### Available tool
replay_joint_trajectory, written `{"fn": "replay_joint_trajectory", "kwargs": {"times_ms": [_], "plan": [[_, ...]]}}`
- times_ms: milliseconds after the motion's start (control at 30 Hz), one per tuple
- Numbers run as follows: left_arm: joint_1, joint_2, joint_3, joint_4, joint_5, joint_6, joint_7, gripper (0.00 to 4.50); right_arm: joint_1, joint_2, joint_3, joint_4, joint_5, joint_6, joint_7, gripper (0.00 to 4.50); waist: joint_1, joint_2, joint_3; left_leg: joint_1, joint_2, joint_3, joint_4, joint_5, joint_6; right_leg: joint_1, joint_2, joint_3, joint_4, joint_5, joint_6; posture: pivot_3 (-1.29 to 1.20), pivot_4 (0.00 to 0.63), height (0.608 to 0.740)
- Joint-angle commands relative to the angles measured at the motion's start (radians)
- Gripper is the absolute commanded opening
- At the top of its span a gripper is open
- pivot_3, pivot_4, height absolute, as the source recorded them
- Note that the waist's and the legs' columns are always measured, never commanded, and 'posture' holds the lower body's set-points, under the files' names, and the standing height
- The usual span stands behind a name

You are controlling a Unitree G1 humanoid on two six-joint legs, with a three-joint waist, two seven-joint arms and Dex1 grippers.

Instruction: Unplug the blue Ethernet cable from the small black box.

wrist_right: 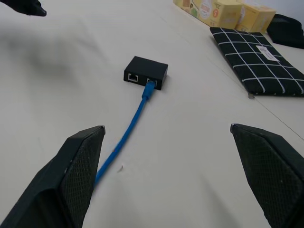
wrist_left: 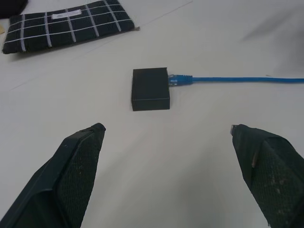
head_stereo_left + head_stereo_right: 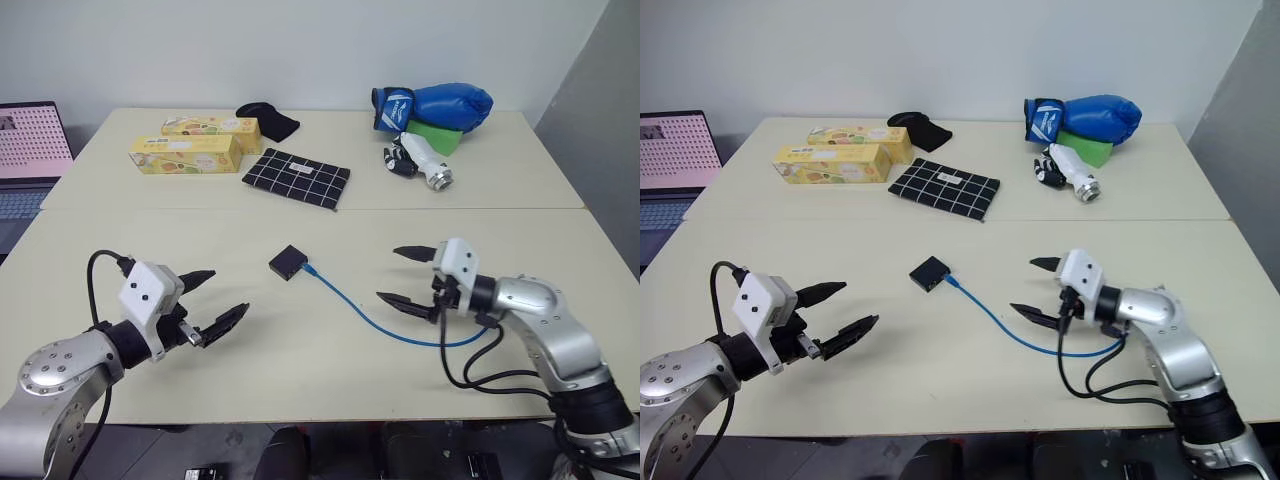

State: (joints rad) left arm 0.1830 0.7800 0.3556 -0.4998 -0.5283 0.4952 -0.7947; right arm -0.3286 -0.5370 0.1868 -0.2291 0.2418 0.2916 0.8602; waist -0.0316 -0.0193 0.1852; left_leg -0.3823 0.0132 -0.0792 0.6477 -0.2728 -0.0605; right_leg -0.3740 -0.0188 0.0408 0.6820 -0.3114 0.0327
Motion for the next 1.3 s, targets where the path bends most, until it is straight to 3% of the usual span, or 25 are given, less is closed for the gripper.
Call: {"fn": "replay_joint_trajectory", "kwargs": {"times_ms": [33,367,633,767,1067,1267,1300], "plan": [[-0.002,0.046,-0.003,0.022,0.024,-0.043,-0.066,4.50,-0.038,0.039,0.049,0.014,-0.068,0.017,-0.055,4.49,0.000,0.000,0.000,0.000,0.000,0.000,0.000,0.000,0.000,0.000,0.000,0.000,0.000,0.000,0.000,0.00,0.150,0.740],[-0.105,0.089,0.019,0.141,-0.008,-0.035,-0.146,4.50,-0.172,0.338,0.203,0.250,-0.198,0.077,-0.228,4.49,-0.002,0.000,0.000,0.000,0.000,0.001,-0.001,0.000,0.000,-0.002,0.000,0.000,0.000,0.000,0.000,0.00,0.150,0.740],[-0.133,0.086,0.018,0.155,-0.008,-0.021,-0.153,4.50,-0.241,0.503,0.207,0.477,-0.259,0.060,-0.356,4.49,-0.003,0.000,0.000,-0.002,0.000,0.001,-0.001,0.000,0.000,-0.004,0.000,0.000,0.001,0.000,0.000,0.00,0.150,0.740],[-0.127,0.083,0.019,0.158,-0.006,-0.019,-0.152,4.50,-0.271,0.539,0.171,0.542,-0.264,0.062,-0.404,3.78,-0.006,0.000,0.000,-0.001,0.000,0.001,-0.001,0.000,0.000,-0.004,0.000,0.000,0.002,0.000,0.000,0.00,0.150,0.740],[-0.118,0.077,0.014,0.185,0.011,-0.026,-0.140,4.50,-0.292,0.538,0.163,0.548,-0.267,0.074,-0.401,1.65,-0.010,0.000,0.000,-0.001,0.000,0.001,-0.001,0.000,0.000,-0.006,0.000,0.001,0.005,0.000,0.000,0.00,0.150,0.740],[-0.150,0.063,-0.003,0.226,0.000,-0.009,-0.122,4.50,-0.297,0.476,0.185,0.473,-0.274,0.022,-0.325,0.21,-0.009,0.000,0.000,-0.001,-0.001,0.001,-0.001,0.000,0.000,-0.006,0.000,0.000,0.006,0.000,-0.001,0.00,0.150,0.740],[-0.166,0.048,0.002,0.228,-0.033,0.018,-0.116,4.50,-0.296,0.446,0.193,0.442,-0.276,-0.005,-0.292,0.13,-0.009,0.000,0.000,-0.001,-0.001,0.001,-0.001,0.000,0.000,-0.006,0.000,0.000,0.006,0.000,0.000,0.00,0.150,0.740]]}}
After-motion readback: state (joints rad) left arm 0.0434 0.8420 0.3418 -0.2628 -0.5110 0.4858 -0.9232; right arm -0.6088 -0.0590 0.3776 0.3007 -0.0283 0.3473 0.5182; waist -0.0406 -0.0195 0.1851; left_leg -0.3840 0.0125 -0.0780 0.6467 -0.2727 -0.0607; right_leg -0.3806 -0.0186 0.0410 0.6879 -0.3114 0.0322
